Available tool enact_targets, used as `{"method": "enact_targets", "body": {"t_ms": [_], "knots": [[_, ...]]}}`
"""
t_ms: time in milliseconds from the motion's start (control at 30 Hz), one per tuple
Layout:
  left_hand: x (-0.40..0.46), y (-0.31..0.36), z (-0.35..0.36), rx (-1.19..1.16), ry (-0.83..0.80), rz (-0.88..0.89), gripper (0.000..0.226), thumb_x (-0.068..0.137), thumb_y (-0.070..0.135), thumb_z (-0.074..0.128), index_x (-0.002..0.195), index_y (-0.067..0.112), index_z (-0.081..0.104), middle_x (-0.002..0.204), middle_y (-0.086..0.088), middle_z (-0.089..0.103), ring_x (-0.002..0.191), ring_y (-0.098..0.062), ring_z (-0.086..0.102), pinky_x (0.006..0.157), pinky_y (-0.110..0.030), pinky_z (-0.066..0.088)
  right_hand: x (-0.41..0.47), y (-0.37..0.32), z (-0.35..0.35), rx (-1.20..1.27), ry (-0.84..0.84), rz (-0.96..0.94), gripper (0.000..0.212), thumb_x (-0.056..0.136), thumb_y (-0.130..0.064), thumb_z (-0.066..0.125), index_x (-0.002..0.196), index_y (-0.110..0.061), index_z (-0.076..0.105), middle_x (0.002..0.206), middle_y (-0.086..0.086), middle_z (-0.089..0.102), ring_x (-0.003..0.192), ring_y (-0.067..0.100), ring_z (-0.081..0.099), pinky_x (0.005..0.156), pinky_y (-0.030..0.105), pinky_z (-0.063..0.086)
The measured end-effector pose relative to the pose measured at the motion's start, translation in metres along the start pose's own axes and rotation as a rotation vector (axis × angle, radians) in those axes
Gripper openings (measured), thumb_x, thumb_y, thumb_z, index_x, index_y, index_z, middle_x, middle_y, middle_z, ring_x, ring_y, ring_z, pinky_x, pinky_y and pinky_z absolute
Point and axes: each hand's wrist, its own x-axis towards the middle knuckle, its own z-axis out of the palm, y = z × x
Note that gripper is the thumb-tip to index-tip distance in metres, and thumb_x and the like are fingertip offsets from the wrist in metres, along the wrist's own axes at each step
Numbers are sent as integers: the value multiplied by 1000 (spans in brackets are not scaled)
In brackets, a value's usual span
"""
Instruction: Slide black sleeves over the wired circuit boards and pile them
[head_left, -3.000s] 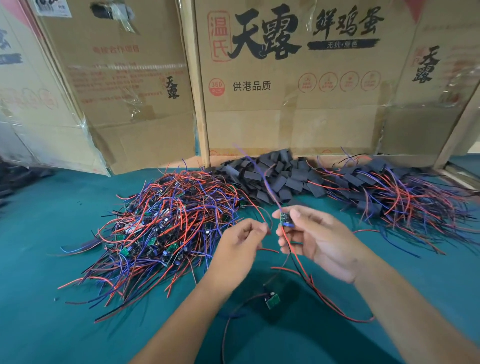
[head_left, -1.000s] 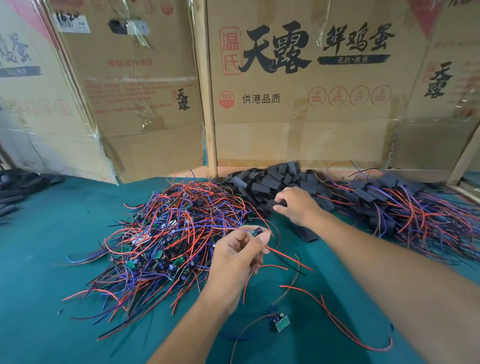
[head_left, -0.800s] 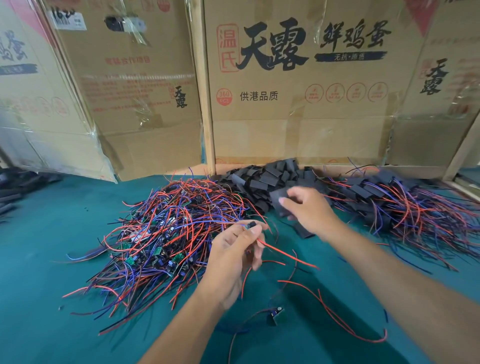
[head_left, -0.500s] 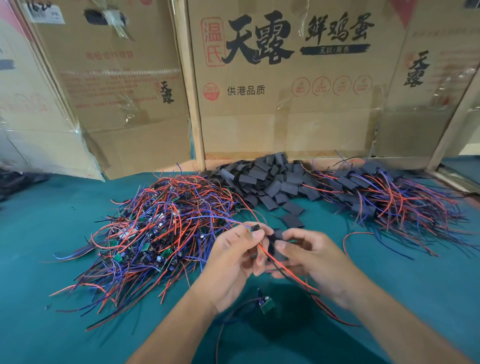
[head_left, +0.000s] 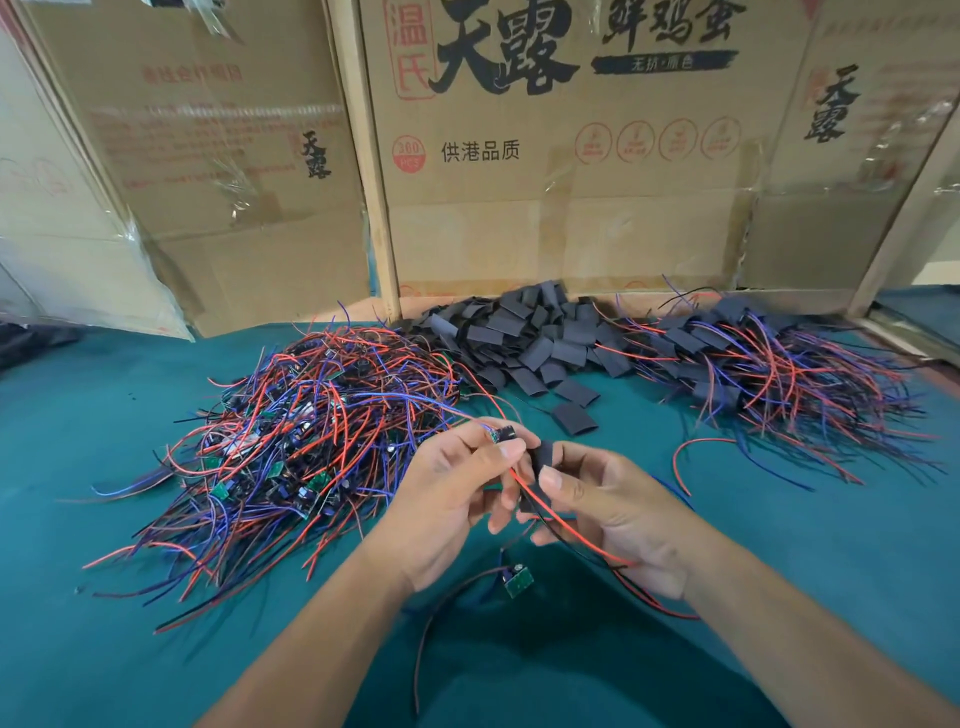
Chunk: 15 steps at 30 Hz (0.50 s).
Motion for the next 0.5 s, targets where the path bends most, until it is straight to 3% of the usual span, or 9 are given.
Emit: {"method": "enact_targets", "body": {"t_ms": [100,233,333,500], "knots": [[5,3,-4,1,109,-5,6,86,17,70,88,14,74,72,-6,60,50,-13,48,43,-21,36,2,-6,-5,-23,130,-50,53,63,-26,86,102,-2,59,91,13,66,81,24,67,71,31,59],[13,15,-21,-171,357,33,13,81,17,67,87,6,70,71,-5,57,50,-10,47,41,-18,36,4,-21,-37,-913,408,-303,30,70,-30,87,92,-28,66,84,-13,70,79,0,63,74,12,47],[15,22,-28,-255,412,52,19,80,19,64,93,5,68,67,1,57,51,-8,46,42,-17,36,1,-22,-53,-1128,309,-414,34,72,-32,87,95,-39,63,91,-18,66,91,0,61,78,15,46],[14,23,-29,-326,403,49,21,82,20,63,96,5,67,64,5,55,50,-6,46,42,-15,37,6,-12,-53,-1197,187,-470,31,76,-42,80,101,-35,64,98,-19,60,94,4,58,79,12,42]]}}
